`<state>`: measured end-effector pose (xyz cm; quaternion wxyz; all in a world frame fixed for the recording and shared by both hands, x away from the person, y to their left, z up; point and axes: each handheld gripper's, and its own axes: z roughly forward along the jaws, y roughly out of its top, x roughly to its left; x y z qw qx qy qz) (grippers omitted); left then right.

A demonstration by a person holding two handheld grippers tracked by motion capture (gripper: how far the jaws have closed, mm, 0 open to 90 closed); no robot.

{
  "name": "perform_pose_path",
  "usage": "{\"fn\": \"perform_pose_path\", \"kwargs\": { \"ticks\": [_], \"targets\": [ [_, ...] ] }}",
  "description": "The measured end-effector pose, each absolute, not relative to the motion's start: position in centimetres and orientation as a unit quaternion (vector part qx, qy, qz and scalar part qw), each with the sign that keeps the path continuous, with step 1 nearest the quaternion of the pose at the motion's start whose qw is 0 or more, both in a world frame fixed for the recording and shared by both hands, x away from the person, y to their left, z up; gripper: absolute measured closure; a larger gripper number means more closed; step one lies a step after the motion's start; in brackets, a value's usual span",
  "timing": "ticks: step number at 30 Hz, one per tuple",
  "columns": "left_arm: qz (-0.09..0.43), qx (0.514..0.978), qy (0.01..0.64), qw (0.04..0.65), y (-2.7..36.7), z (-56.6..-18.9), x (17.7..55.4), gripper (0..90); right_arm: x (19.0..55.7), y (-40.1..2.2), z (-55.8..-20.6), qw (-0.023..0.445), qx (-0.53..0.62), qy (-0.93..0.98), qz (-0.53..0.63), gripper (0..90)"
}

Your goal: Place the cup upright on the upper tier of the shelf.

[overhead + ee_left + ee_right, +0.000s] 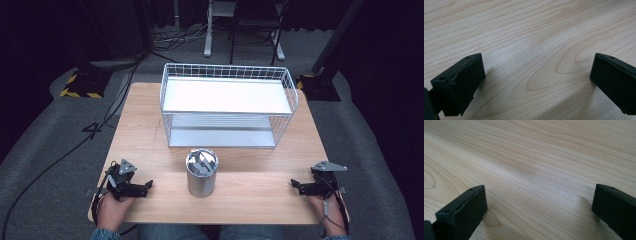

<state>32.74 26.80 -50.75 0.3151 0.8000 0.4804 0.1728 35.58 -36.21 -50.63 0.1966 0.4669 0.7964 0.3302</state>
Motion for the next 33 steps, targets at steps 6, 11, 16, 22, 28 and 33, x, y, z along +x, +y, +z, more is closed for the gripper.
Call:
{"fn": "perform_pose_path", "kwargs": {
  "ticks": [6,11,16,22,28,33],
  "targets": [
    [0.172,0.798,0.484,0.315,26.8,-50.7,32.6,0.0,35.7,-36.1,-50.6,0.197,0.469,0.795,0.33,0.0],
    [0.17,0.792,0.48,0.337,27.1,-49.7,32.1,0.0,35.7,-36.1,-50.6,0.198,0.47,0.794,0.33,0.0],
    [0.174,0.782,0.478,0.36,27.2,-48.3,31.4,0.0,35.7,-36.1,-50.6,0.199,0.471,0.794,0.329,0.0],
    [0.169,0.774,0.469,0.39,27.1,-46.9,30.8,0.0,35.7,-36.1,-50.6,0.199,0.471,0.794,0.329,0.0],
    [0.173,0.766,0.455,0.421,26.6,-45.4,30.2,0.0,35.7,-36.1,-50.6,0.199,0.471,0.794,0.329,0.0],
    [0.175,0.762,0.442,0.441,25.8,-44.2,29.7,0.0,35.7,-36.1,-50.6,0.199,0.471,0.794,0.329,0.0]
  ]
}}
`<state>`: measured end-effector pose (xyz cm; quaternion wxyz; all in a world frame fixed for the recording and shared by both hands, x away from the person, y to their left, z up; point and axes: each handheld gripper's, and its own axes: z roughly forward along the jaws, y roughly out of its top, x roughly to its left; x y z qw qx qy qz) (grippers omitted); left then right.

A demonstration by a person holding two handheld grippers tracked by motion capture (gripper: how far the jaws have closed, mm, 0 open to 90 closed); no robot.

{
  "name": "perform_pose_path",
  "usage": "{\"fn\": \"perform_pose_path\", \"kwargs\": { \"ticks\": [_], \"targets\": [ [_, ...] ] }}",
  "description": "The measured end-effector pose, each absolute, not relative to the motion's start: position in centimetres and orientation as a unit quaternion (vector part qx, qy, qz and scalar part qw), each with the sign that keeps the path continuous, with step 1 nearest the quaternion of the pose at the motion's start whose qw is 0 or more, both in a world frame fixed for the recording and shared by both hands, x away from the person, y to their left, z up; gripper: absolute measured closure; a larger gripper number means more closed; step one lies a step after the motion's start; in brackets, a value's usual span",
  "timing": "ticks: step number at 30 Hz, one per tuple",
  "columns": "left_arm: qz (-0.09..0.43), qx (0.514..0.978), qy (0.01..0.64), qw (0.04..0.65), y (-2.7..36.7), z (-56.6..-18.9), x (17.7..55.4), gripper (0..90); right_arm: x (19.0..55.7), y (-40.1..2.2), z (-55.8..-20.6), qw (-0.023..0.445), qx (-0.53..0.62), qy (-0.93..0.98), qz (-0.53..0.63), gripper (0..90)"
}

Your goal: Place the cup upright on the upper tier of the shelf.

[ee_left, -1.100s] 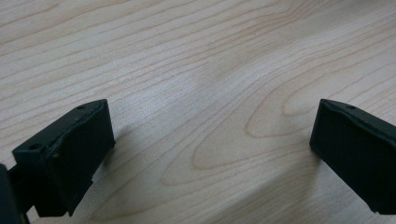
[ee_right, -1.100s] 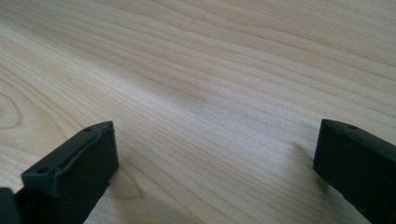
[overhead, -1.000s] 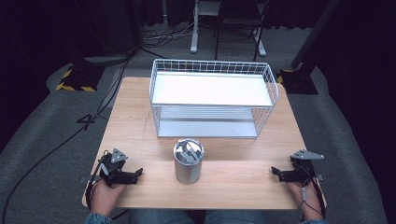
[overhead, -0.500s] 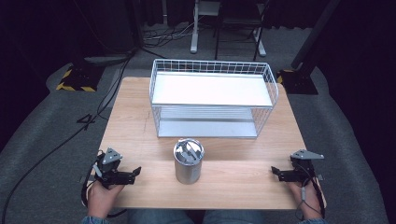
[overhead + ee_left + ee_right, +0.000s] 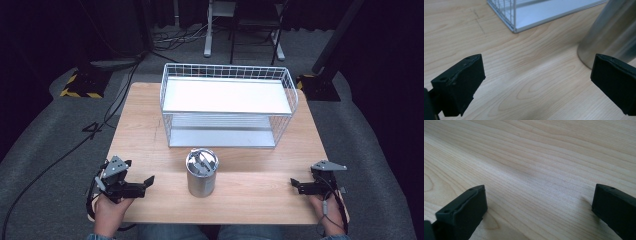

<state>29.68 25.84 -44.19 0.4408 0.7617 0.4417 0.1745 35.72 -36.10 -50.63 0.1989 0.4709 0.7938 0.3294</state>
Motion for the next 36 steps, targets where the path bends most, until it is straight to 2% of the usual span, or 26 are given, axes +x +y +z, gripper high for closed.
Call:
{"fn": "perform_pose_path", "kwargs": {
  "ticks": [13,27,36],
  "targets": [
    [0.16,0.754,0.386,0.507,22.5,-42.3,28.9,0.0,35.7,-36.1,-50.6,0.199,0.473,0.793,0.329,0.0],
    [0.148,0.758,0.311,0.554,18.3,-42.0,28.7,0.0,35.5,-36.0,-50.6,0.2,0.477,0.791,0.328,0.1],
    [0.132,0.769,0.286,0.556,16.4,-42.2,29.0,0.0,35.4,-36.0,-50.6,0.203,0.478,0.79,0.327,0.1]
  ]
}}
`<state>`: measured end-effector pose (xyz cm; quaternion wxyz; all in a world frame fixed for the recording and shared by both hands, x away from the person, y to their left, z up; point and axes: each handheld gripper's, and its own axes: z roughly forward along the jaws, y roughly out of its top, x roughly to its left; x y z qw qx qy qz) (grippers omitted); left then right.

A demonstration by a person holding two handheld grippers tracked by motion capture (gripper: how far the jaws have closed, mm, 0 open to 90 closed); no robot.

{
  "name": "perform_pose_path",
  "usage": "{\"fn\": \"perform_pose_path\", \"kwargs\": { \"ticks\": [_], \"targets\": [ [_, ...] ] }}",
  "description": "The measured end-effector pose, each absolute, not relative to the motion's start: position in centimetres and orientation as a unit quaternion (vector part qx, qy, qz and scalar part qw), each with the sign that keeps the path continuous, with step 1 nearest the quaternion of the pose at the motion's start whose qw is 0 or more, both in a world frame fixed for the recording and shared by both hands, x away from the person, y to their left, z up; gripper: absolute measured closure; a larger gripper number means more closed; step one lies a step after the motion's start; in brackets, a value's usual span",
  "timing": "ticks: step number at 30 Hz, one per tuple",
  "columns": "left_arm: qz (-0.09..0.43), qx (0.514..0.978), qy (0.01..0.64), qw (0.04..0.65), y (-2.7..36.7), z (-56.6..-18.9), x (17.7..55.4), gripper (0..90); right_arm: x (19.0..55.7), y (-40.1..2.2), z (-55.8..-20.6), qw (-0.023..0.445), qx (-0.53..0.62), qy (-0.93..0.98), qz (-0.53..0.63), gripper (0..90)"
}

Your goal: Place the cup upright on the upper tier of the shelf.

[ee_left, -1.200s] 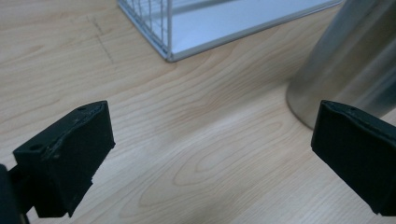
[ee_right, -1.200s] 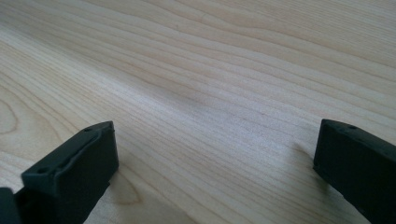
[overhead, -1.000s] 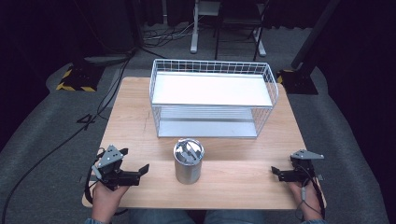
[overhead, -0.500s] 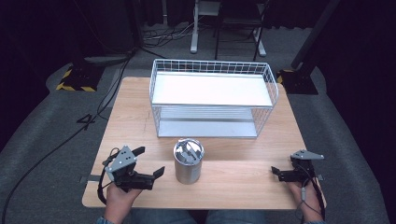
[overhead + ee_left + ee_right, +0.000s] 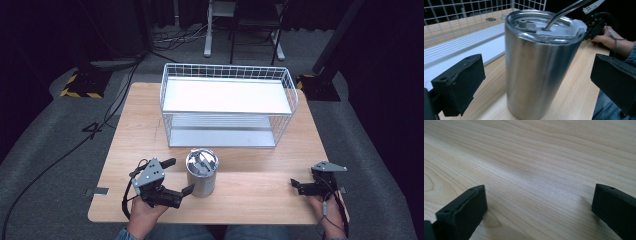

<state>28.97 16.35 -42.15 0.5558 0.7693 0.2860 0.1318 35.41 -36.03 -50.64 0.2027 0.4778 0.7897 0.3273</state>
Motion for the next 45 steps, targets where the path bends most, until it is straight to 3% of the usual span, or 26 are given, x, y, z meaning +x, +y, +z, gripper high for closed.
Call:
{"fn": "perform_pose_path", "kwargs": {
  "ticks": [10,19,45],
  "targets": [
    [0.135,0.77,0.263,0.566,14.5,-42.7,29.5,0.0,35.4,-36.0,-50.6,0.202,0.478,0.789,0.327,0.1],
    [0.142,0.766,0.29,0.556,13.4,-43.5,30.4,0.0,35.4,-36.0,-50.6,0.203,0.479,0.789,0.327,0.1],
    [0.164,0.78,0.286,0.532,10.5,-45.3,32.2,0.2,35.3,-36.0,-50.6,0.204,0.479,0.789,0.327,0.3]
  ]
}}
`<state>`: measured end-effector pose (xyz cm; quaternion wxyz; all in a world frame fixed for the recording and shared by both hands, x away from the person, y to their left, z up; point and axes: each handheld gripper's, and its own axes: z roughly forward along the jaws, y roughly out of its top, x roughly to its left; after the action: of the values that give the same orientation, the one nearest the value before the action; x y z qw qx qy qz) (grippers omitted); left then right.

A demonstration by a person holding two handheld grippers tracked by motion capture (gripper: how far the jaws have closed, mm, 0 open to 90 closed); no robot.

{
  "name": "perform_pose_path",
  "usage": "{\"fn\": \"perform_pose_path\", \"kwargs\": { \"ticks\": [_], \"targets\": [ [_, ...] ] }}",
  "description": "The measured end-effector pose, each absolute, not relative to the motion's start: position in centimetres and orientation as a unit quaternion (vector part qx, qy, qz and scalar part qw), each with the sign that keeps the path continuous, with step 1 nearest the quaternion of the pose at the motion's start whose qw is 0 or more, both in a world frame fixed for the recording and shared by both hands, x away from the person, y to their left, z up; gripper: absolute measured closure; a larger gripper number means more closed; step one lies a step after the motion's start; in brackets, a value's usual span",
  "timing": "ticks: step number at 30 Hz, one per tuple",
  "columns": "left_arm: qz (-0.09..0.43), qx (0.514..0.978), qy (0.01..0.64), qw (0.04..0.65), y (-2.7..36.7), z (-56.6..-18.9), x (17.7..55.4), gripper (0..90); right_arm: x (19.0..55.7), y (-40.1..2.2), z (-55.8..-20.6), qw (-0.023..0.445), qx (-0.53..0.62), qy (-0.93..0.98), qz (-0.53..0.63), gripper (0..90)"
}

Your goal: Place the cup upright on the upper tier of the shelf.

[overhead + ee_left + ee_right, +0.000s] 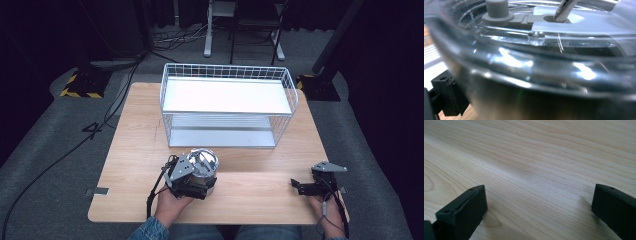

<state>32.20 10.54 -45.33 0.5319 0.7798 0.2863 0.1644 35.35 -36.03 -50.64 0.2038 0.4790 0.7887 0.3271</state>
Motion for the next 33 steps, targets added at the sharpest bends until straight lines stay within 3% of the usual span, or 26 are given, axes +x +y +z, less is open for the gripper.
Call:
{"fn": "perform_pose_path", "kwargs": {
  "ticks": [23,33],
  "targets": [
    [0.163,0.776,0.293,0.535,10.6,-45.5,32.2,3.1,35.3,-36.0,-50.6,0.205,0.48,0.788,0.326,0.4],
    [0.166,0.782,0.293,0.525,11.0,-43.9,32.4,3.2,35.3,-36.0,-50.6,0.207,0.482,0.786,0.326,0.3]
  ]
}}
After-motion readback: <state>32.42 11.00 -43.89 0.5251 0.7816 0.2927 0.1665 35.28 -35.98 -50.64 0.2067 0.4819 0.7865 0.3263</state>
